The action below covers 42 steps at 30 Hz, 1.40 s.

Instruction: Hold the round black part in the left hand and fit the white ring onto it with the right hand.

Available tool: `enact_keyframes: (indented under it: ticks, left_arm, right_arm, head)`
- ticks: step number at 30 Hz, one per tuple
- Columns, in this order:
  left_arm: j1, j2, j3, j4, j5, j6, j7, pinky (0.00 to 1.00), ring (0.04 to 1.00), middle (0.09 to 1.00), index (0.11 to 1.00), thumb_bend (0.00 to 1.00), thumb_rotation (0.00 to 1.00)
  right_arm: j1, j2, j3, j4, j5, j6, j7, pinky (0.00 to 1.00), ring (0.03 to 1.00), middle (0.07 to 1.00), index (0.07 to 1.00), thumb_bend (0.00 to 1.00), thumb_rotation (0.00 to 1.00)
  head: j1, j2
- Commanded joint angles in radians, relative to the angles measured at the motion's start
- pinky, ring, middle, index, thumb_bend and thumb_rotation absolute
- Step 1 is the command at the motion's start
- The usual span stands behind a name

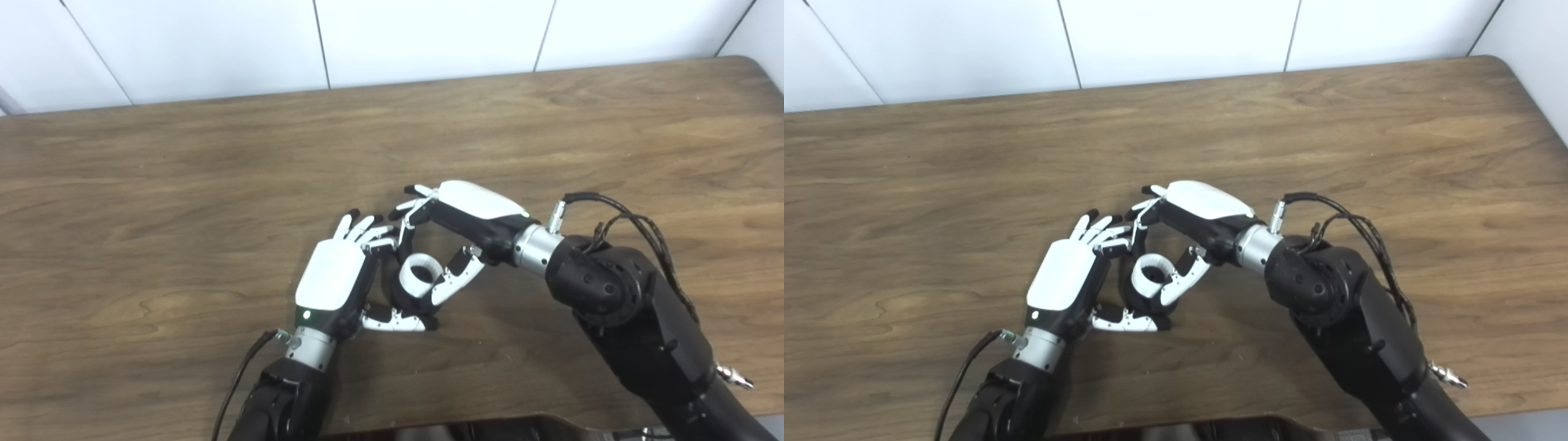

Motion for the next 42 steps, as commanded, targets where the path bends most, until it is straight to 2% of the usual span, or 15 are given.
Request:
enact_keyframes:
  ticks: [1, 26, 33, 34, 36, 38, 42]
  left_arm:
    - [-0.009, -0.006, -0.004, -0.02, 0.011, -0.003, 0.01, 1.0, 0.903, 0.8, 0.485, 0.52, 0.05]
    - [-0.01, -0.012, -0.006, -0.028, 0.016, 0.006, 0.007, 1.0, 0.902, 0.799, 0.485, 0.52, 0.05]
    - [-0.011, -0.012, -0.006, -0.026, 0.013, 0.003, 0.007, 1.0, 0.901, 0.797, 0.485, 0.52, 0.05]
    - [-0.012, -0.011, -0.007, -0.026, 0.013, 0.003, 0.007, 1.0, 0.903, 0.799, 0.485, 0.52, 0.05]
    - [-0.012, -0.011, -0.006, -0.027, 0.012, 0.003, 0.003, 1.0, 0.905, 0.799, 0.485, 0.52, 0.05]
    - [-0.012, -0.011, -0.006, -0.028, 0.011, 0.005, 0.0, 1.0, 0.908, 0.801, 0.485, 0.52, 0.05]
    - [-0.011, -0.009, -0.006, -0.027, 0.013, 0.002, 0.005, 1.0, 0.908, 0.8, 0.485, 0.52, 0.05]
  right_arm:
    - [-0.011, 0.012, 0.004, -0.025, 0.004, -0.019, -0.018, 1.0, 1.0, 0.856, 0.484, 0.52, 0.13]
    - [0.002, 0.009, 0.002, -0.013, 0.009, -0.018, -0.03, 1.0, 0.999, 0.848, 0.485, 0.52, 0.13]
    - [-0.006, -0.003, 0.014, -0.011, -0.021, -0.02, -0.022, 1.0, 0.996, 0.857, 0.492, 0.52, 0.15]
    - [-0.006, -0.002, 0.014, -0.01, -0.021, -0.02, -0.024, 1.0, 0.996, 0.86, 0.568, 0.78, 0.2]
    - [-0.006, 0.002, 0.012, -0.011, -0.021, -0.019, -0.028, 1.0, 0.998, 0.864, 0.607, 0.94, 0.24]
    - [-0.005, 0.004, 0.011, -0.011, -0.021, -0.019, -0.03, 0.99, 1.0, 0.869, 0.619, 0.99, 0.28]
    - [-0.007, 0.009, 0.007, -0.011, -0.02, -0.018, -0.036, 1.0, 1.0, 0.878, 0.625, 1.0, 0.3]
  head:
    - [0.001, 0.001]
    - [0.01, 0.01]
    - [0.002, 0.004]
    - [0.002, 0.004]
    - [0.002, 0.004]
    - [0.002, 0.004]
    - [-0.002, 0.003]
